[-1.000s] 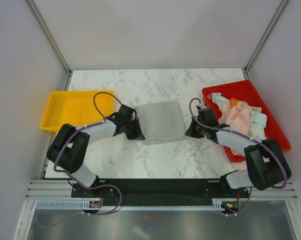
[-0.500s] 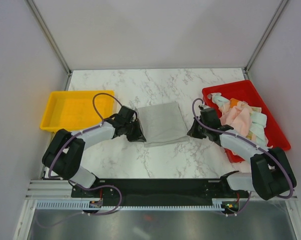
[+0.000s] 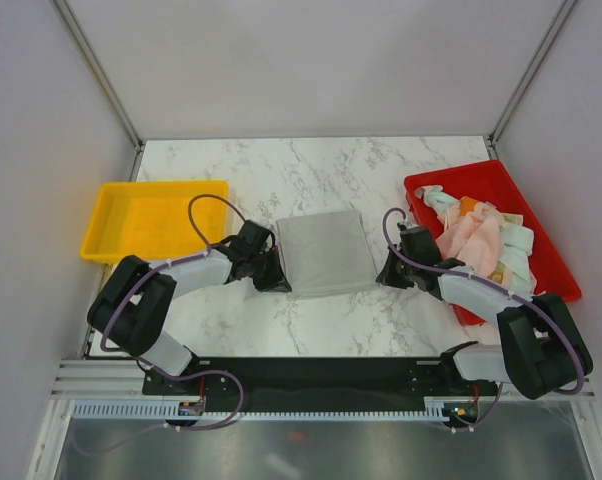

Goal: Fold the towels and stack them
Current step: Fold the towel

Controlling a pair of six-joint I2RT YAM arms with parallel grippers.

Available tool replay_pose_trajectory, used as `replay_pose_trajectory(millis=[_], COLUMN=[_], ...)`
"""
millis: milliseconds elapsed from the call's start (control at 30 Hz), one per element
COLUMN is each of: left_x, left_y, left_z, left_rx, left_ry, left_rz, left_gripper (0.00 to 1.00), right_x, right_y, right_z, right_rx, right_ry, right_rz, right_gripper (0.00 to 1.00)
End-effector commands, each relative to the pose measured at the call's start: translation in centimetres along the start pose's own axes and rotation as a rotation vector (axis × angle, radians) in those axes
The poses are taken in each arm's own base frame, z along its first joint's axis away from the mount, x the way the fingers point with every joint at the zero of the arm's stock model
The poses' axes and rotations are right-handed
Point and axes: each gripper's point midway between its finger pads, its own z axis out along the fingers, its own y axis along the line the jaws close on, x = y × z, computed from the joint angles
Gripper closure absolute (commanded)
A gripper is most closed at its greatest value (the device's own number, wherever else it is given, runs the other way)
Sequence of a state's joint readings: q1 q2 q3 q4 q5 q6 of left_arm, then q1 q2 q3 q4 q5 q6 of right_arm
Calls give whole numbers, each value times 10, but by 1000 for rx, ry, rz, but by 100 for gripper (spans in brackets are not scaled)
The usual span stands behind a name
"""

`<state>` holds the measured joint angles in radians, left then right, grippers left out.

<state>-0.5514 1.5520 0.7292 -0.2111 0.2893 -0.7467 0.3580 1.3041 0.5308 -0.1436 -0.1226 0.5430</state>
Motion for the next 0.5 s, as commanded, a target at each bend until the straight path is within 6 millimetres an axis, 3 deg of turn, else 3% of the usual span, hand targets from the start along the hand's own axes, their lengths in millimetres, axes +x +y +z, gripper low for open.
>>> replay_pose_trajectory(millis=[0,133,267,333,433,467], left_x=[3,1,-26,-31,-24,-17], left_y=[4,2,-26,-35,-37,-28], left_z=[4,-3,-29,-43,-48,-45], left_rx=[-15,-16,-5,13,31,14], left_ry=[1,-10,-61,-84,-79,-64], left_rz=[-15,-18,22,29,16,9], left_gripper=[98,98,98,98,98,98], right_x=[-9,-17,-52,-60,-49,-38], right_y=[-2,12,32,36,34,28], right_z=[0,-7,-28,-35,-39,-38], right_rx=[13,-37,-47,-49,-56,-56], right_ry=[-40,-43,-96,-110,-85,-73], right_rz=[-10,-9,-43,-58,-57,-52], right_gripper=[100,100,100,100,100,100])
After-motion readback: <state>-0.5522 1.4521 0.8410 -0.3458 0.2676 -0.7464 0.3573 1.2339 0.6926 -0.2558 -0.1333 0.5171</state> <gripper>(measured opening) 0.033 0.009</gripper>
